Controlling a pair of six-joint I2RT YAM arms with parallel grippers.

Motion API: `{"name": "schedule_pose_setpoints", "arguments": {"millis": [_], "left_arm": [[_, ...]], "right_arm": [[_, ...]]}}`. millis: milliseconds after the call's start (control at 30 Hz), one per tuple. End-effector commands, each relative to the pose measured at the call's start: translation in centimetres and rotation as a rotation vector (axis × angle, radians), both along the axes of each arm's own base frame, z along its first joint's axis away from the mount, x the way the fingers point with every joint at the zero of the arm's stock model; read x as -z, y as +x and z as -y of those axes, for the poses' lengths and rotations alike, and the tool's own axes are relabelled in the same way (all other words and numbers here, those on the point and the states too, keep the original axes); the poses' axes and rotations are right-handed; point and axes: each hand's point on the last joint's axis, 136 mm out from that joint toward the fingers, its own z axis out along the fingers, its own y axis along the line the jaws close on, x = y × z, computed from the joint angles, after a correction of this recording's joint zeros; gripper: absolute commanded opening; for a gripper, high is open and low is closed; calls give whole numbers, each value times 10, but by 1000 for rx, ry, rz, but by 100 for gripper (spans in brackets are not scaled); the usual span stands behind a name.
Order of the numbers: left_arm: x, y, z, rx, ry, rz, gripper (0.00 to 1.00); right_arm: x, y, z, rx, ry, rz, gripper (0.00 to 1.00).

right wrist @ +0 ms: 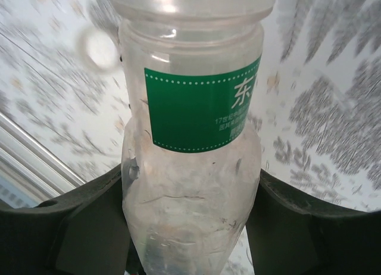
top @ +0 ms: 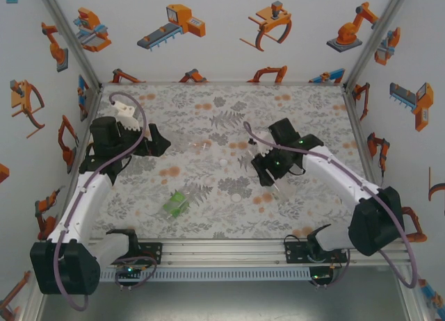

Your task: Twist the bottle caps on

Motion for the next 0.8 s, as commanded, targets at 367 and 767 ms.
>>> {"name": "schedule_pose_setpoints", "arguments": {"millis": [367,767], "left_arm": [[-148,-83,130,618,-272,402,97],[-192,-114,181,790,-476,466,97]], "right_arm": [[-214,35,-81,-1,784,322,41],[-326,-7,-98,-300,1275,444,36]]}}
